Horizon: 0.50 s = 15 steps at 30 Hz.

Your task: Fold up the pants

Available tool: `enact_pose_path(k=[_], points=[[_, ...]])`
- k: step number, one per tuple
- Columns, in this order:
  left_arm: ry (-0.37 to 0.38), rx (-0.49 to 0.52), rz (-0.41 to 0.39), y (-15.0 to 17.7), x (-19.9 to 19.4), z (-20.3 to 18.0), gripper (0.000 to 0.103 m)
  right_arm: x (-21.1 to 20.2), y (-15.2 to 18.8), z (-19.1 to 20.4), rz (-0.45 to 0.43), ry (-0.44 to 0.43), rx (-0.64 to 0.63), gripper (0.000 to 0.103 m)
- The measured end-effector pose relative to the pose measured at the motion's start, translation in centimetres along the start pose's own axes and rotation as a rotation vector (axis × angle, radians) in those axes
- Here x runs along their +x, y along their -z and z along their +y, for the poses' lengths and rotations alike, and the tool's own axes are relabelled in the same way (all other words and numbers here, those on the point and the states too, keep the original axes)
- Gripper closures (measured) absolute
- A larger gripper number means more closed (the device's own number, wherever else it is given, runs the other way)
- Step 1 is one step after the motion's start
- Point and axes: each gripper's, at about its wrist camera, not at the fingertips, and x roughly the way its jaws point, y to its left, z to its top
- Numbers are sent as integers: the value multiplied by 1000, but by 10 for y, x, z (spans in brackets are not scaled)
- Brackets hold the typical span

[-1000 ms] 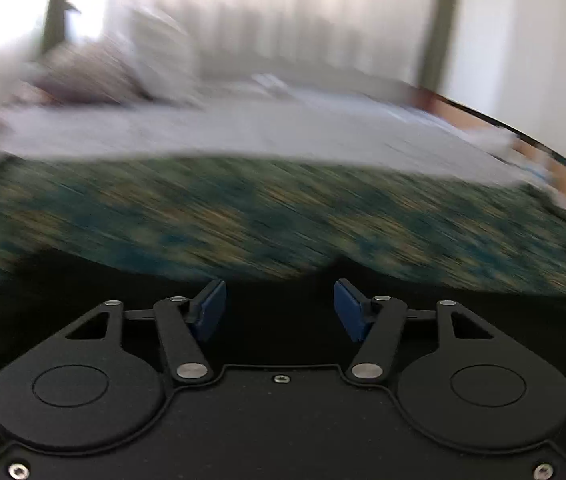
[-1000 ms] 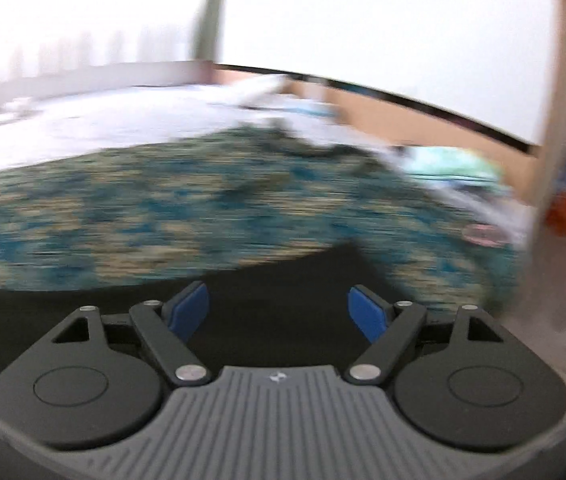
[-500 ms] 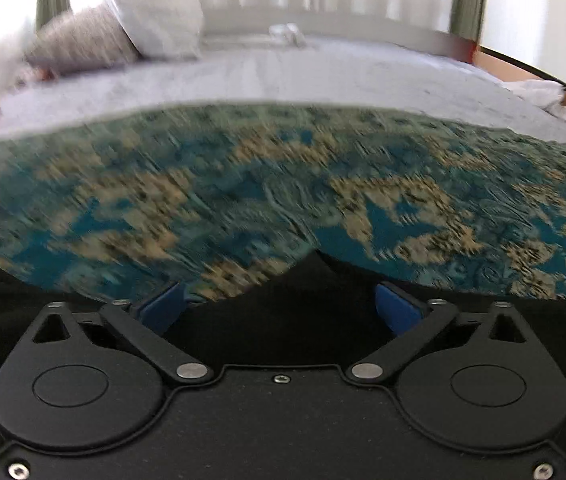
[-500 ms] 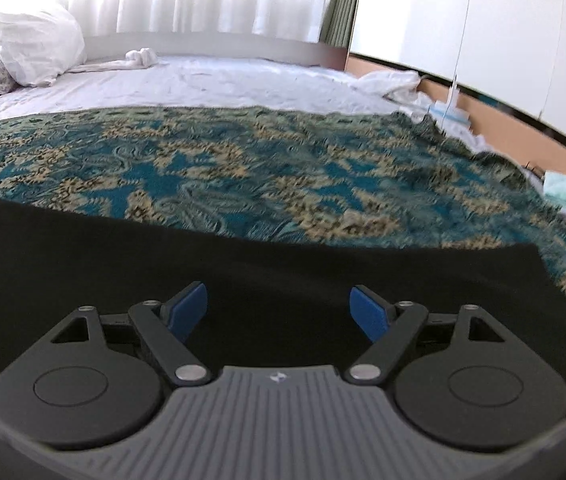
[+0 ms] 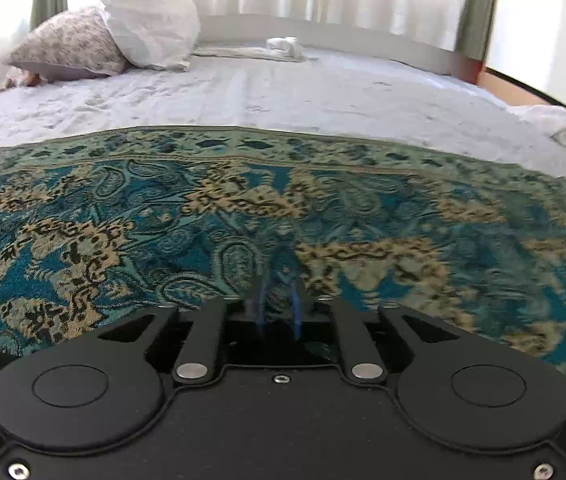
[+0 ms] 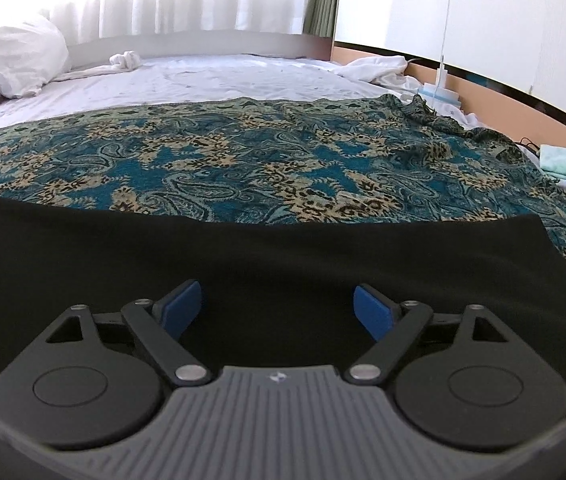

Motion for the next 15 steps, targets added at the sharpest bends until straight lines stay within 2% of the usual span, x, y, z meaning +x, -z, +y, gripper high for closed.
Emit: enact_pose_path(k=[2,4,7,10,12,14,15], points=[[26,24,5,1,-15,2,59,-6,-3,0,-7,17,1,12],[10,64,-23,9,-42,8,50,-16,-5,3,-36,18,2,12],[11,104,-70,27,-85,28,46,-34,-9,15,-76,-24,0,12],[-41,89,-82,46,-124,58,48,-50,-13,38,-104,-112,-19,12],[-67,14,-73,61,-145,80,58,-59,-11,57,-112,-209,-34,12],[-45,-34,-37,81,-156,97,75,-65,-6,76,-105,-313,-59,12],[-46,-28,-24,91,-159,101,76,-68,-2,84,-104,-367,-75,12]])
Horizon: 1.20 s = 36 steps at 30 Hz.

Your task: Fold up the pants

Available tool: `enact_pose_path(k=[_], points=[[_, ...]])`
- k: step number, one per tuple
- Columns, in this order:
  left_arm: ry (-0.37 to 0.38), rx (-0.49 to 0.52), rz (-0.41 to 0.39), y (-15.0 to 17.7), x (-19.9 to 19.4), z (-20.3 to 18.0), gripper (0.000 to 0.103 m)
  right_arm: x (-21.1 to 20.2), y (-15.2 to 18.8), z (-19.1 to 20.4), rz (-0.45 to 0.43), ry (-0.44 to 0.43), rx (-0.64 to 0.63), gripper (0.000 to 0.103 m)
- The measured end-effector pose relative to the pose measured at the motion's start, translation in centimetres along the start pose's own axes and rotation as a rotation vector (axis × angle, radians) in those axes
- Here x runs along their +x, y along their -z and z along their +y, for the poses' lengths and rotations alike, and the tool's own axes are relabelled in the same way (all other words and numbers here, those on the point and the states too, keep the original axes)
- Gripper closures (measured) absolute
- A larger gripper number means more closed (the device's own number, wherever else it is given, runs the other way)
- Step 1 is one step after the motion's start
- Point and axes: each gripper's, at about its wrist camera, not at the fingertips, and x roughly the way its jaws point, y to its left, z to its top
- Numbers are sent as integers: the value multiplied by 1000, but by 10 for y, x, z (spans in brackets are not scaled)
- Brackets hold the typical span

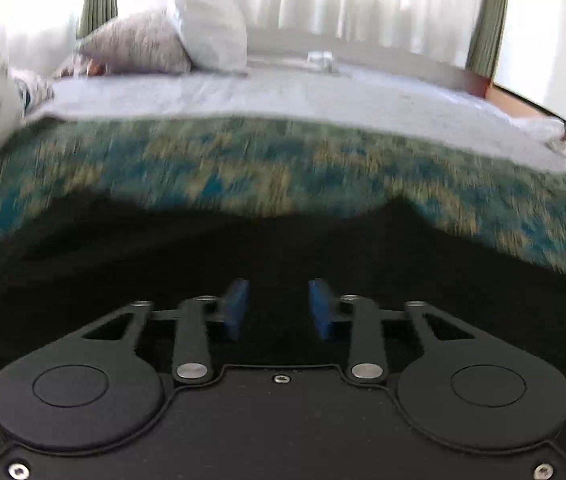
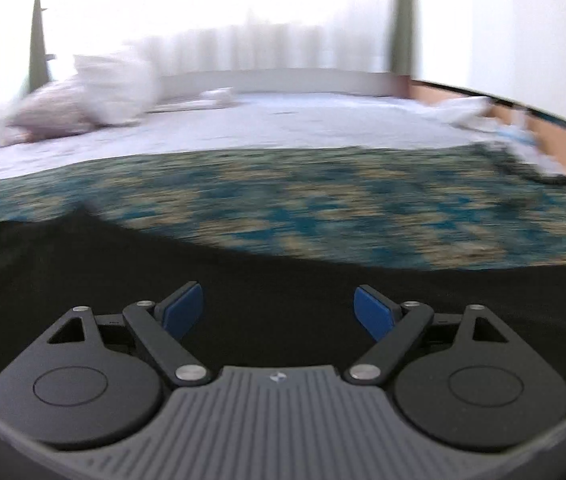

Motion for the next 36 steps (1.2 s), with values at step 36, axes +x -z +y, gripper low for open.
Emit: enact_pose_path(k=[36], points=[[-128,147,-66,42,4,-10,65,-108,123,-229,-233,460,965,15]])
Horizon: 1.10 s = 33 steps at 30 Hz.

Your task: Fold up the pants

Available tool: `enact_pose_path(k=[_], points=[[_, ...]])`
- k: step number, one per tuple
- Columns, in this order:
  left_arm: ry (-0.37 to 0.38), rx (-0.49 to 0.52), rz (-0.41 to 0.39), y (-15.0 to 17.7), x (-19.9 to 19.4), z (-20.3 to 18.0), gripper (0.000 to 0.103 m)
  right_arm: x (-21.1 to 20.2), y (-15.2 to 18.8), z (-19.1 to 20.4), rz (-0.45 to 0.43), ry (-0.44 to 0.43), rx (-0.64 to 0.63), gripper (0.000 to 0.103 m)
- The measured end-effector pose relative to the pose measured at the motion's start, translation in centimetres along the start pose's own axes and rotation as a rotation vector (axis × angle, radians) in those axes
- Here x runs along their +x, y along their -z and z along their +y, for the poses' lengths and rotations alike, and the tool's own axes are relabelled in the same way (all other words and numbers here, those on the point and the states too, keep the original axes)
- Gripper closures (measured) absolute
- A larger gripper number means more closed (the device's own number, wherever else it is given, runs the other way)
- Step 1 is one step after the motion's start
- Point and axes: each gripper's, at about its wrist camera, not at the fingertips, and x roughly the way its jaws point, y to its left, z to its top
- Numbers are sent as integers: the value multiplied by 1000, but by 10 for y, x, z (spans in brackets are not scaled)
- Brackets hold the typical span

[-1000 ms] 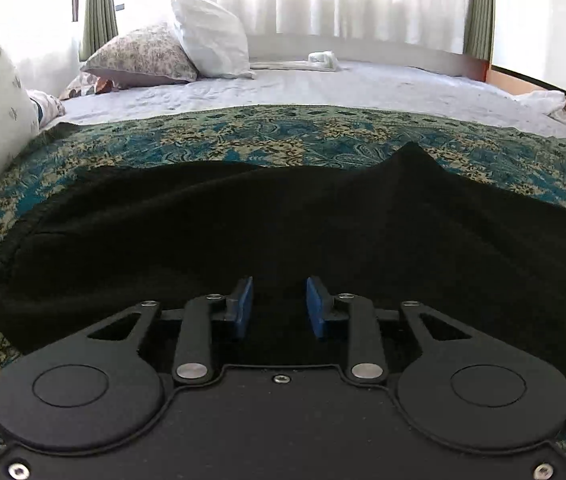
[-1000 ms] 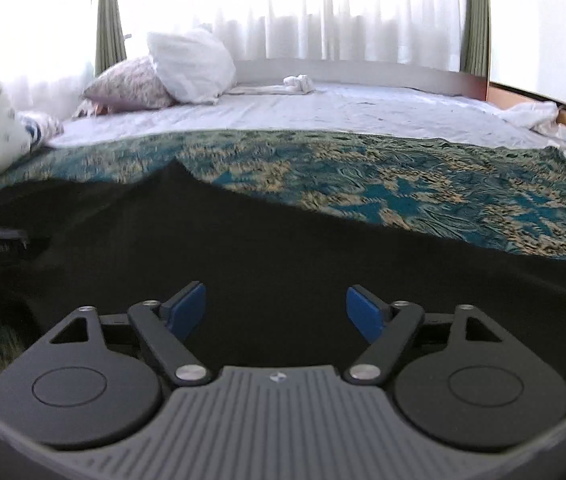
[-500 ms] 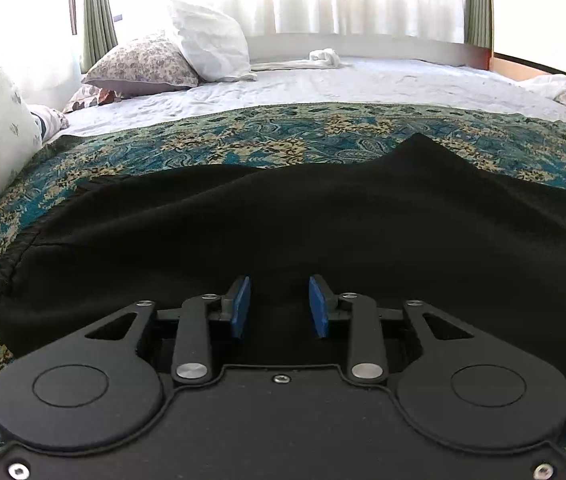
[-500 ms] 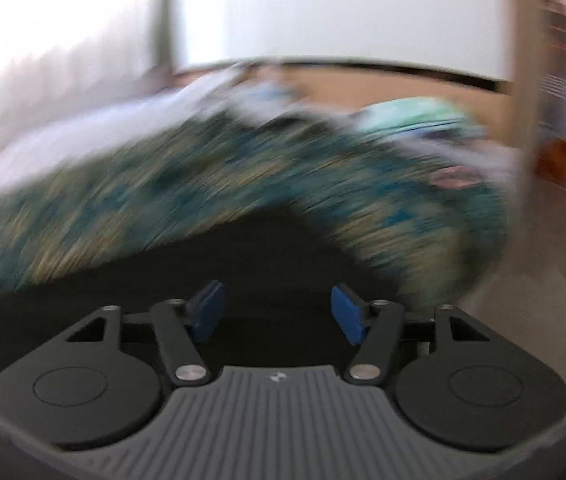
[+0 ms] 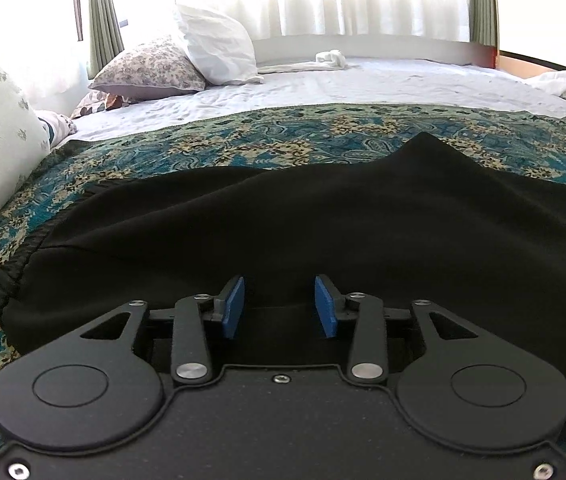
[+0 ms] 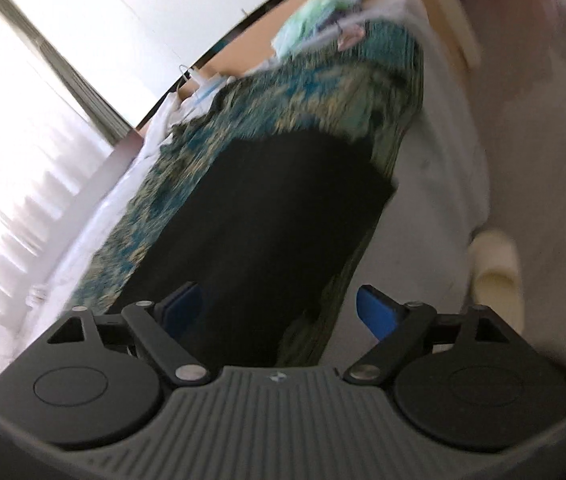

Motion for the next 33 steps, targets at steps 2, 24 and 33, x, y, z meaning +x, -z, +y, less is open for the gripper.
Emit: enact_pose_path(k=[2,24,33], points=[[-7,3,-2,0,0,-3,64,-22,12,10,-40,-64,-10,19],[-2,-5,-8,2,0,-1,63,-14,71,62,210,-293,107,33],[4,-15,-8,1,-1,1,63,48,4,13,54,-130,196,77]])
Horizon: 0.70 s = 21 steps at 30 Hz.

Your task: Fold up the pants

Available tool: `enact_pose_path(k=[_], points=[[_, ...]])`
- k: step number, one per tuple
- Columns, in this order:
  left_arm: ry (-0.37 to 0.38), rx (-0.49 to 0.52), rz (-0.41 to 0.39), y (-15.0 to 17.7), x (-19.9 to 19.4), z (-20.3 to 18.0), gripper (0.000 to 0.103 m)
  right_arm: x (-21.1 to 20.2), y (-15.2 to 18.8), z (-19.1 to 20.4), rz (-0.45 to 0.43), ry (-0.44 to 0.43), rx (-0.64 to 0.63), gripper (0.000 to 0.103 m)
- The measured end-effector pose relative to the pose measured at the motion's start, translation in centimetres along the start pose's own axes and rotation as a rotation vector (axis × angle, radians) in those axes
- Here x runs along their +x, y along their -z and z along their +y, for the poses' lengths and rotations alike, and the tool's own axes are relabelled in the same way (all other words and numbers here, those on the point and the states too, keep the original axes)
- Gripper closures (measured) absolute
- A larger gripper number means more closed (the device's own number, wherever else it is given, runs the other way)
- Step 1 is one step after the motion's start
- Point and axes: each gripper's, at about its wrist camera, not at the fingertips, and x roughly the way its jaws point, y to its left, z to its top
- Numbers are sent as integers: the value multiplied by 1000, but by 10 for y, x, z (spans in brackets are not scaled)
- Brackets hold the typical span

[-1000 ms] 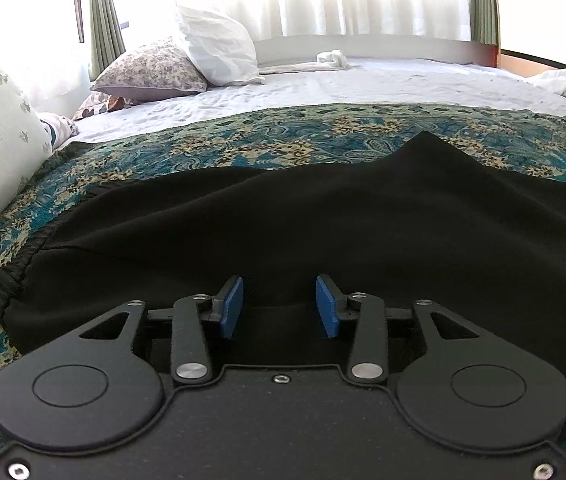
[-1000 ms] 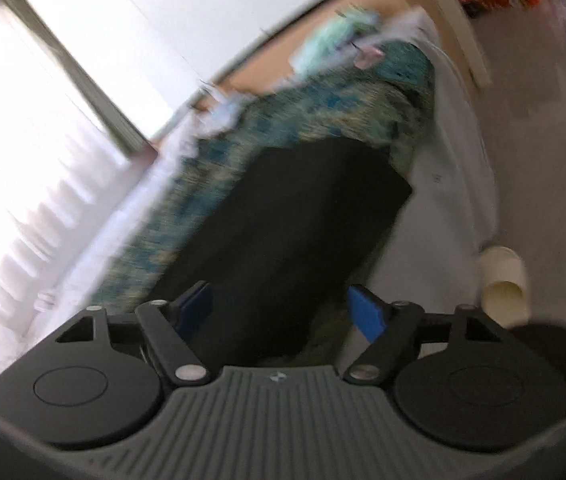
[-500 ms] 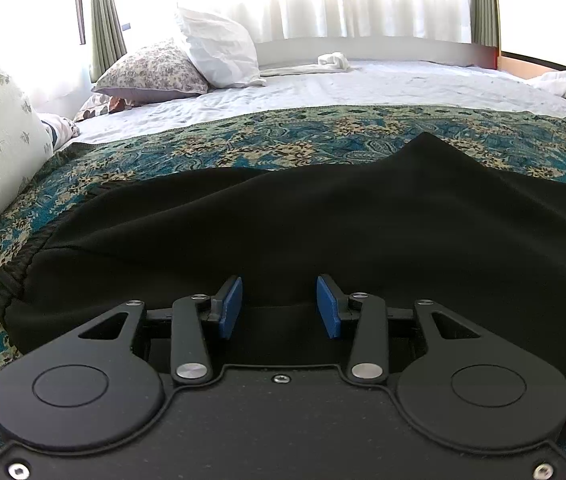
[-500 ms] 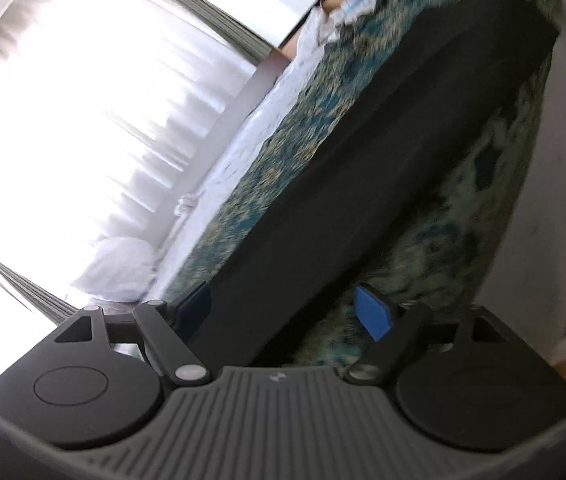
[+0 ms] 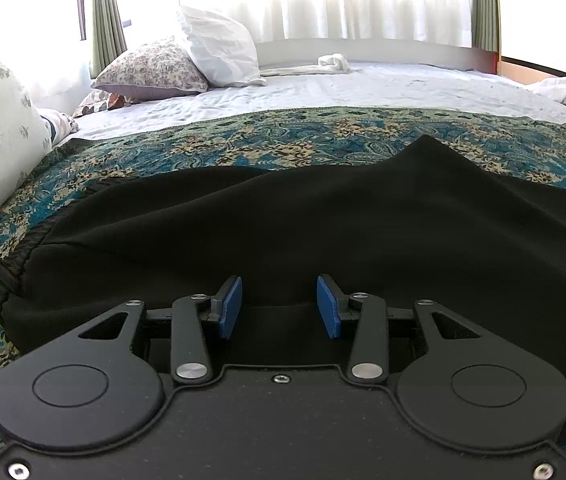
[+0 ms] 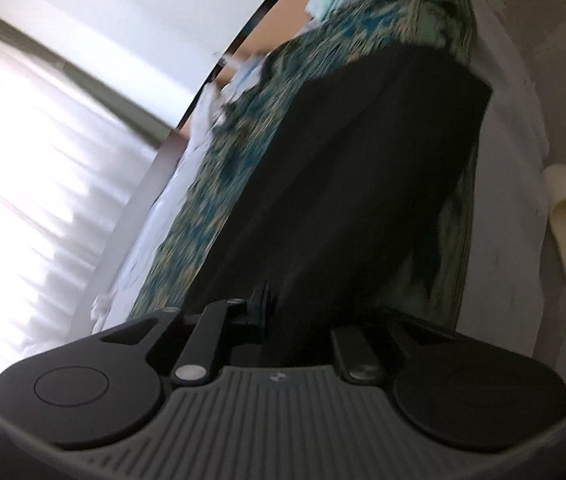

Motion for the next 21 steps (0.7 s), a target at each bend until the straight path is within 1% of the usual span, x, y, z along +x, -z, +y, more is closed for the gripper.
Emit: enact_pose_path(k=[2,4,5,8,10,11,12,14,15,17,19,20,21], points=[[0,0,0,0,0,0,63,4,-22,-9,-38,24,22,77],[0,0,-1,0,0,0,63,15,-42,-18,-46,32,36,77],[0,-1,-1,0,0,0,62,20,-47,-21,-37,33,33,77],[1,-1,-2,0,0,0,62,27,-69,-19,-17,45,-31,77],[2,-2,-2,0,0,0,62,34,-76,-12,-17,88,-65,77],[2,-2,-2,0,0,0,62,33,-77,-8,-20,113,-81,91],[2,-3,-2,0,0,0,62,34,-81,-2,-30,140,-99,95],[5,-9,-8,0,0,0,62,33,-84,22,-55,181,-159,96],[6,-11,-12,1,0,0,62,32,-82,41,-65,179,-217,96],[8,-17,-18,1,0,1,62,28,-65,93,-59,140,-424,96],[15,-28,-21,1,0,2,62,21,-18,151,-21,53,-698,96],[18,-35,-21,2,1,3,62,13,17,178,18,-10,-842,96],[23,-43,-22,2,1,3,62,5,51,196,62,-76,-950,96]])
